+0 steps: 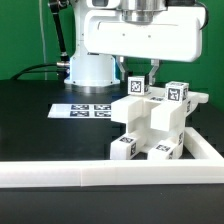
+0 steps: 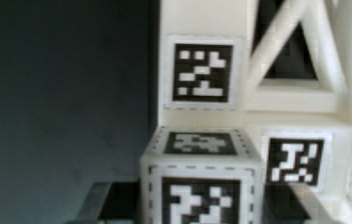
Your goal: Assemble chair
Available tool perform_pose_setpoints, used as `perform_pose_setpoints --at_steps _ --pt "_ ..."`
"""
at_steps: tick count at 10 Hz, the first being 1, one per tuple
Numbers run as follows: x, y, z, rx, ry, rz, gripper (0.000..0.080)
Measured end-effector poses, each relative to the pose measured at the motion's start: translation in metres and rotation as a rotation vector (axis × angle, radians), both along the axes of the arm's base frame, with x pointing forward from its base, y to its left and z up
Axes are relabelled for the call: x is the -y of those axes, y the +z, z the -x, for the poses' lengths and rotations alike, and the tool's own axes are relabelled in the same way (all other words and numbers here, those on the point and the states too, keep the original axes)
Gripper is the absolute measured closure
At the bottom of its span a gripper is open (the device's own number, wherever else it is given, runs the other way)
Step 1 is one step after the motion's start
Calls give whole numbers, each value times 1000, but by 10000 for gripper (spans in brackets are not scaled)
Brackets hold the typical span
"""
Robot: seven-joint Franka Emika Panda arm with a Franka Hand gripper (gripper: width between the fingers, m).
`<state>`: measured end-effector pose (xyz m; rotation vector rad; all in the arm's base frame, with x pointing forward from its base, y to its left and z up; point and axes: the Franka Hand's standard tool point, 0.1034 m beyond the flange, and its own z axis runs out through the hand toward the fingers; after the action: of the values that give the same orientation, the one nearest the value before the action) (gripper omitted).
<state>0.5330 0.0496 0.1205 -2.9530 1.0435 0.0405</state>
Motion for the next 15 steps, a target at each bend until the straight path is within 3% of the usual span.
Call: perform_pose_setpoints --at_steps 8,10,11,12,13,15 --pt "-4 -1 -11 -6 -576 -9 515" --pt "-5 -1 -11 -4 -598 -9 515" --pt "-5 -1 -11 -3 -541 -7 415" --pt "-7 -2 -10 -2 -476 -8 260" --pt "-9 -2 -10 -2 -451 -8 180" --pt "-10 0 -11 10 -204 -14 159"
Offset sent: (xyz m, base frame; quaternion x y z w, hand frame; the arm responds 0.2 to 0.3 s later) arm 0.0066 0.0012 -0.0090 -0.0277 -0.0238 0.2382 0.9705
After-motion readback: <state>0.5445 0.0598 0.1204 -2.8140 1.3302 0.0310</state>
